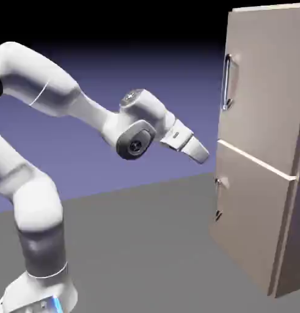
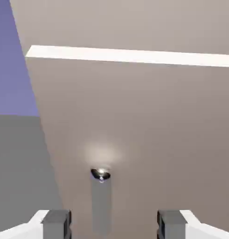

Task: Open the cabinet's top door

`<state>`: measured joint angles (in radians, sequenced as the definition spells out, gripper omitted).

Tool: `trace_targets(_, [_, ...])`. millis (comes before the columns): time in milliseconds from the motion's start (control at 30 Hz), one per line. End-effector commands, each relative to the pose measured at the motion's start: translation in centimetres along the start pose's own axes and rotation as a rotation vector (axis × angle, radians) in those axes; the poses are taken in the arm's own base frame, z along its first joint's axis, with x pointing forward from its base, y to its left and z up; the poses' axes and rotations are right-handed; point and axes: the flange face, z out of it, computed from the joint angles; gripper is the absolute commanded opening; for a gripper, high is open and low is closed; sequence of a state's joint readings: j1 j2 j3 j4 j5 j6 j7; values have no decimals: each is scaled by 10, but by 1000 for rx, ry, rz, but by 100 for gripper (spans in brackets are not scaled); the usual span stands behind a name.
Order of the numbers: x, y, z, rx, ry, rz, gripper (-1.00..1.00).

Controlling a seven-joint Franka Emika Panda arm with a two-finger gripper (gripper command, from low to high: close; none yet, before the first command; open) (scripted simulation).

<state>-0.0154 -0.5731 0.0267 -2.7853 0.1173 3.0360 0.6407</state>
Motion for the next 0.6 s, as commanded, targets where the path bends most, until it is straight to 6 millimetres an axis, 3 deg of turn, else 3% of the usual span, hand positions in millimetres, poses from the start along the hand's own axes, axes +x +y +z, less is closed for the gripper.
trace_targets(0, [5, 0, -2, 7, 8, 3, 0])
trace_targets(300, [45, -3, -24, 74, 81, 27, 0])
trace_targets(567, [68, -5, -42, 141, 150, 42, 0])
